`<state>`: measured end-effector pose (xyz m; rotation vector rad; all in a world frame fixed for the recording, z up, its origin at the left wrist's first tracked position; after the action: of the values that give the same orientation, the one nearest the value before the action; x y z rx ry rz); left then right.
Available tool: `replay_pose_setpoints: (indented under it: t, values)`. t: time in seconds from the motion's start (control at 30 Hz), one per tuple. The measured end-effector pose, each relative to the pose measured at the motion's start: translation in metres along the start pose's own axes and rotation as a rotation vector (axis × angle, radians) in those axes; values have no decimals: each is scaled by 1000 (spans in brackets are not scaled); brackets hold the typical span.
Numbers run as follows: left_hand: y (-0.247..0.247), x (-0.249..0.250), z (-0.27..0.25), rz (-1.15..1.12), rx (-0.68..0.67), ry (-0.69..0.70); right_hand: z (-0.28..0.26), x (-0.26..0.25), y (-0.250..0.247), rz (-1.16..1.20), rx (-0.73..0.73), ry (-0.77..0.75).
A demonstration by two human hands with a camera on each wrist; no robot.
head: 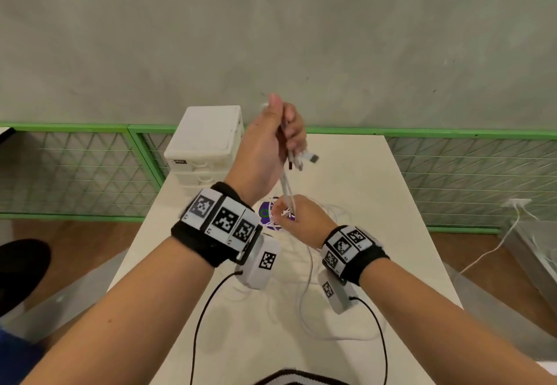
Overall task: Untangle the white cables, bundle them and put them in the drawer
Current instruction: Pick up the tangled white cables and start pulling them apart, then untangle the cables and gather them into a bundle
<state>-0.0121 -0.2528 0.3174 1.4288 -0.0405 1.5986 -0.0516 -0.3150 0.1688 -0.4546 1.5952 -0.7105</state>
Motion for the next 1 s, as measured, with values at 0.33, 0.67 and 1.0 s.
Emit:
replay_pose_setpoints:
  t: [0.33, 0.67, 1.0]
  values:
    - [-80, -25, 3, 1463, -149, 57, 0, 11, -33, -14, 199, -185]
    - [-49, -51, -21, 996, -394, -300, 15, -6, -95, -45, 555, -240]
    - [-72, -31, -3, 1190, -89, -120, 9, -8, -94, -127, 713, -296]
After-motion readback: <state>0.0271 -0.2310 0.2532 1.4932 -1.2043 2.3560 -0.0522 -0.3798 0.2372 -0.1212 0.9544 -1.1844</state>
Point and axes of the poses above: each hand's wrist, its own z-axis towards the middle knuckle, its own y-axis out of the palm, x = y × z, the point moved 5 cm from there along z, towards the middle knuckle, and after that the axes turned 7 degrees about y, right-handed, at the moved point
